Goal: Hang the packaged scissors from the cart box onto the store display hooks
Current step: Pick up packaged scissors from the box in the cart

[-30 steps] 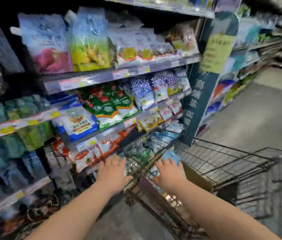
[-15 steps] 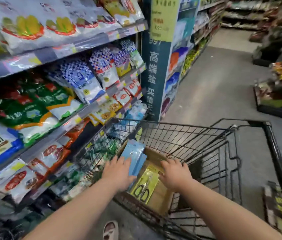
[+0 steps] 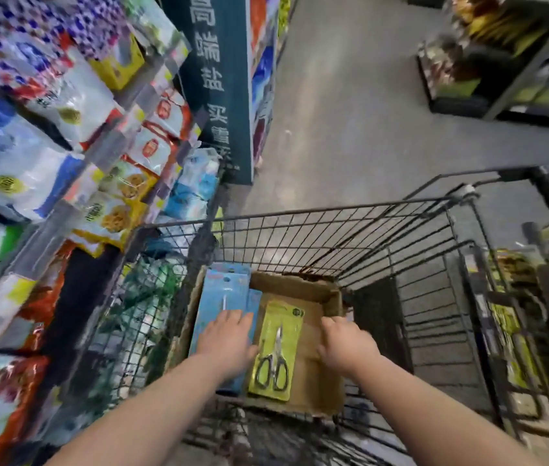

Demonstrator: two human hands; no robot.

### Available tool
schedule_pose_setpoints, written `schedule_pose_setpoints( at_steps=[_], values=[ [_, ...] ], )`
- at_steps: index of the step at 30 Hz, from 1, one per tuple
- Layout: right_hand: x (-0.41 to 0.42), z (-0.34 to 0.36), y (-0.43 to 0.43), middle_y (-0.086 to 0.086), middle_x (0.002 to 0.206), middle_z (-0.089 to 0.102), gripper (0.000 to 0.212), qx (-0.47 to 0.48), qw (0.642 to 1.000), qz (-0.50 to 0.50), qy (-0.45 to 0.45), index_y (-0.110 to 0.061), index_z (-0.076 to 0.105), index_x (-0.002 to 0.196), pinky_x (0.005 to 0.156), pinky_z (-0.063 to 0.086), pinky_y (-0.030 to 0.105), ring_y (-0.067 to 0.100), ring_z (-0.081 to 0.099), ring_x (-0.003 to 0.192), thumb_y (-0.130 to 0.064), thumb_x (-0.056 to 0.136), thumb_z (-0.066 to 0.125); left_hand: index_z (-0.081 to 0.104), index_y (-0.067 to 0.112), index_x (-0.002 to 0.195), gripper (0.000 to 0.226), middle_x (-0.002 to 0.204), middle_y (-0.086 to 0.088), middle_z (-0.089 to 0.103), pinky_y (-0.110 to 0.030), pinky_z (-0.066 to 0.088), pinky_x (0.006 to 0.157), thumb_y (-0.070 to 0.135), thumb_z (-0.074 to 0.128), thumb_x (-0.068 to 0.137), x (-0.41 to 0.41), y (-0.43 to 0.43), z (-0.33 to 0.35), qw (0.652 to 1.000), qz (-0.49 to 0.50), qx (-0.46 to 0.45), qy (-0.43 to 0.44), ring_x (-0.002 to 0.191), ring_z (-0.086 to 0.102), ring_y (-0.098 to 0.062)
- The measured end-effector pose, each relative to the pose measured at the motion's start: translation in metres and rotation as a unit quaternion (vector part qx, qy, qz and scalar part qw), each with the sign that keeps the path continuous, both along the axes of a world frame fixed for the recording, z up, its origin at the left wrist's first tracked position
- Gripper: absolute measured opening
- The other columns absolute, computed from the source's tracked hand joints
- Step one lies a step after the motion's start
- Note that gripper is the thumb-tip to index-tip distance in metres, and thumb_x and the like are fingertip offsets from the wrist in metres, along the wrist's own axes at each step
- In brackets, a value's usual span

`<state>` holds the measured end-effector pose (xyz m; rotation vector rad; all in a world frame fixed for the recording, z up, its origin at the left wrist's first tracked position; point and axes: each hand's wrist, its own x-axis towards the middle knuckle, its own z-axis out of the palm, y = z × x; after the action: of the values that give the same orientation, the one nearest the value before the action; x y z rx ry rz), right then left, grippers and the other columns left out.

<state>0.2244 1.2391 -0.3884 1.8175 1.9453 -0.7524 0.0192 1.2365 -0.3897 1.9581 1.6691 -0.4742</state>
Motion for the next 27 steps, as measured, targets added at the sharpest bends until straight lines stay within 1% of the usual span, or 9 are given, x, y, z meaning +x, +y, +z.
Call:
schedule_pose_setpoints(
  at_steps=[2,4,7,11,15,17,20,24,27],
  values=[
    [0.001,-0.020,0.000,0.006,0.132,0.050,0.041,-0.036,0.999,-0.014,-0.002,-0.019,0.043,0.130,0.093,0.048,0.041,0.028,0.051,0.119,-0.034,0.092,0.043,0.024,0.015,0.146,0.065,0.150,-0.006,0.031,-0.038,0.028,0.114,0.047,0.045,0.093,0.006,0.007,-0.018,0.999,-0.008,-0.026,-0.018,0.140,0.026,-0.025],
    [0.005,-0.041,0.002,0.007,0.131,0.050,0.039,-0.071,0.997,-0.018,-0.009,-0.017,0.044,0.127,0.092,0.046,0.040,0.029,0.051,0.118,-0.033,0.092,0.045,0.024,0.015,0.146,0.064,0.152,-0.005,0.028,-0.037,0.027,0.115,0.046,0.045,0.094,0.015,0.010,-0.037,0.998,-0.017,-0.051,-0.032,0.141,0.025,-0.024],
    [0.008,-0.076,0.009,0.009,0.128,0.050,0.035,-0.116,0.993,-0.025,-0.015,-0.015,0.045,0.124,0.090,0.044,0.039,0.030,0.051,0.118,-0.029,0.093,0.043,0.028,0.016,0.144,0.059,0.150,-0.005,0.031,-0.035,0.029,0.111,0.041,0.045,0.094,0.028,0.014,-0.067,0.996,-0.033,-0.069,-0.047,0.138,0.029,-0.023],
    [0.006,-0.126,0.020,0.010,0.127,0.051,0.033,-0.152,0.987,-0.041,0.016,-0.015,0.046,0.125,0.092,0.045,0.040,0.030,0.052,0.115,-0.023,0.093,0.043,0.025,0.015,0.145,0.061,0.150,-0.005,0.029,-0.037,0.030,0.112,0.038,0.049,0.093,0.039,0.018,-0.113,0.992,-0.011,-0.114,-0.048,0.138,0.028,-0.023],
    [-0.002,-0.178,0.027,0.009,0.133,0.048,0.042,-0.189,0.976,-0.095,0.048,-0.020,0.040,0.133,0.099,0.043,0.041,0.030,0.050,0.120,-0.028,0.093,0.045,0.025,0.014,0.146,0.063,0.150,-0.007,0.029,-0.039,0.031,0.112,0.035,0.050,0.093,0.049,0.023,-0.160,0.981,0.075,-0.164,-0.065,0.137,0.033,-0.027],
    [-0.007,-0.202,0.026,0.011,0.133,0.047,0.045,-0.206,0.968,-0.130,0.063,-0.019,0.039,0.134,0.100,0.043,0.040,0.031,0.049,0.122,-0.033,0.092,0.046,0.030,0.010,0.143,0.060,0.147,-0.011,0.033,-0.035,0.032,0.109,0.034,0.052,0.093,0.053,0.027,-0.181,0.967,0.146,-0.192,-0.083,0.134,0.037,-0.029],
    [-0.012,-0.233,0.024,0.012,0.133,0.047,0.048,-0.227,0.954,-0.179,0.082,-0.018,0.039,0.133,0.100,0.044,0.040,0.031,0.049,0.122,-0.034,0.090,0.051,0.038,0.007,0.138,0.057,0.140,-0.014,0.040,-0.031,0.036,0.102,0.032,0.058,0.090,0.057,0.030,-0.211,0.942,0.237,-0.217,-0.099,0.126,0.046,-0.030],
    [-0.017,-0.263,0.026,0.013,0.132,0.051,0.047,-0.222,0.923,-0.295,0.107,-0.015,0.041,0.130,0.096,0.042,0.035,0.031,0.051,0.121,-0.033,0.089,0.055,0.041,0.005,0.135,0.057,0.137,-0.016,0.042,-0.037,0.038,0.105,0.031,0.060,0.088,0.060,0.033,-0.243,0.923,0.301,-0.225,-0.087,0.125,0.045,-0.033],
    [-0.023,-0.278,0.028,0.013,0.128,0.055,0.044,-0.223,0.900,-0.355,0.114,-0.012,0.044,0.125,0.090,0.044,0.033,0.031,0.053,0.117,-0.032,0.089,0.057,0.047,0.006,0.128,0.055,0.129,-0.015,0.053,-0.043,0.044,0.101,0.033,0.064,0.083,0.060,0.034,-0.263,0.911,0.338,-0.210,-0.111,0.118,0.052,-0.033]
  ],
)
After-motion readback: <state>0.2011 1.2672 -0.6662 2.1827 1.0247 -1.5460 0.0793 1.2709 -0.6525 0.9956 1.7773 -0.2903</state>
